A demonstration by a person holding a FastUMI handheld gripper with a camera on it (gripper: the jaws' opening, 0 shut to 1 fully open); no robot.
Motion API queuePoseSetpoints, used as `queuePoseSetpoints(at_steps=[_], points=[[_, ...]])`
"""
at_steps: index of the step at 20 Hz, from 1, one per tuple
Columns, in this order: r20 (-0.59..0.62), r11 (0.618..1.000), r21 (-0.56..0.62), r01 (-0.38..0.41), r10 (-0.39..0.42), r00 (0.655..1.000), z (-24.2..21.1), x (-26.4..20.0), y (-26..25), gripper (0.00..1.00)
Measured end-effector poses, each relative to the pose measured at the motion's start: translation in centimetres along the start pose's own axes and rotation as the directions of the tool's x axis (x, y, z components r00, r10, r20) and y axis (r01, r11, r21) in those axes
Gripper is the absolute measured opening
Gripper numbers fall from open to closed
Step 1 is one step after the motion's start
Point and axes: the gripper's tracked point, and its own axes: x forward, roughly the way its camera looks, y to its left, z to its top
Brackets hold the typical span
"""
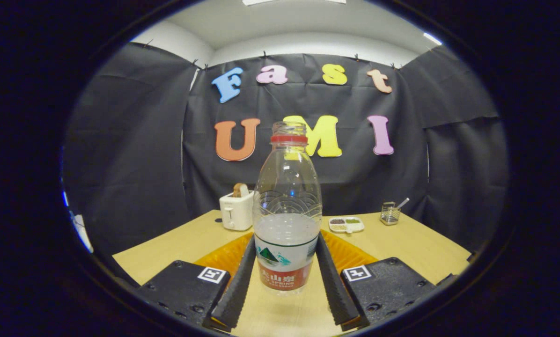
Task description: Take the bottle from table, then pour the juice into the cup, finally place the bottle on the coaster
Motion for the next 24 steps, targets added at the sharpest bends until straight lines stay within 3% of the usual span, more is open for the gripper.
queuePoseSetpoints(at_steps=[4,10,17,24], points=[[-0.016,0.999,-0.038,-0.009,0.008,1.000,-0.6,4.8,1.9,0.76],[-0.071,0.999,-0.035,0.040,-0.042,0.997,-3.9,10.5,1.5,0.77],[-0.117,0.997,-0.021,0.071,-0.073,0.990,-7.6,13.8,0.2,0.77],[-0.154,0.998,0.016,0.056,-0.053,0.987,-10.1,15.4,0.4,0.77]])
